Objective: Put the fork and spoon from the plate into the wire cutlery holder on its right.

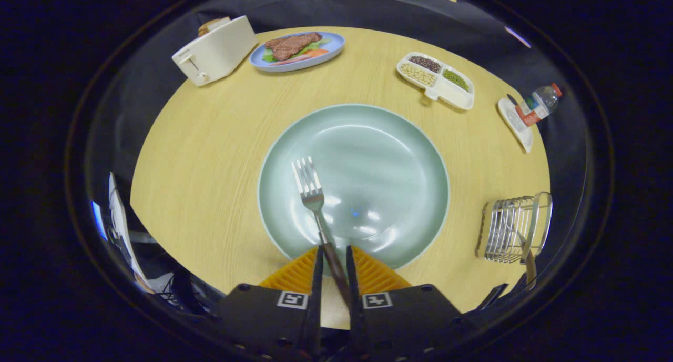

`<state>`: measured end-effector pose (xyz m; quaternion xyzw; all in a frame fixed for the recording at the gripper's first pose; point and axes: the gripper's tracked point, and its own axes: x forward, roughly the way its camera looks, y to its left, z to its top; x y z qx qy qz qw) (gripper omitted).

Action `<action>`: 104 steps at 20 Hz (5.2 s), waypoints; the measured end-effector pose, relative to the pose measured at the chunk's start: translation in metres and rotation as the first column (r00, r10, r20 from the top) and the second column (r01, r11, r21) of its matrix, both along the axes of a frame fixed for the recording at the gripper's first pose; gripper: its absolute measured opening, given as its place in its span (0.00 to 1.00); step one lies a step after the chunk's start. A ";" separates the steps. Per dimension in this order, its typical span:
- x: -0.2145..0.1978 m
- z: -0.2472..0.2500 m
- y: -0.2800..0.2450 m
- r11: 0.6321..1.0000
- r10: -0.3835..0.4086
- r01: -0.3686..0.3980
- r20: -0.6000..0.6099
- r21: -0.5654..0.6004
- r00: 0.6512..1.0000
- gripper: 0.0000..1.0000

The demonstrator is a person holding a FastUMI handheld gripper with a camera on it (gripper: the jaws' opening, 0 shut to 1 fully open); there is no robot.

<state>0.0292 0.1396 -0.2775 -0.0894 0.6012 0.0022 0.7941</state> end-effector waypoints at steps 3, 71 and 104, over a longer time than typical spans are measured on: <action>-0.003 -0.002 0.004 1.000 0.006 -0.006 -0.013 0.016 1.000 0.24; -0.081 0.299 -0.194 0.963 -0.268 0.152 0.742 0.222 0.615 0.97; -0.148 0.295 -0.036 0.994 0.011 0.107 1.000 -0.011 0.001 0.95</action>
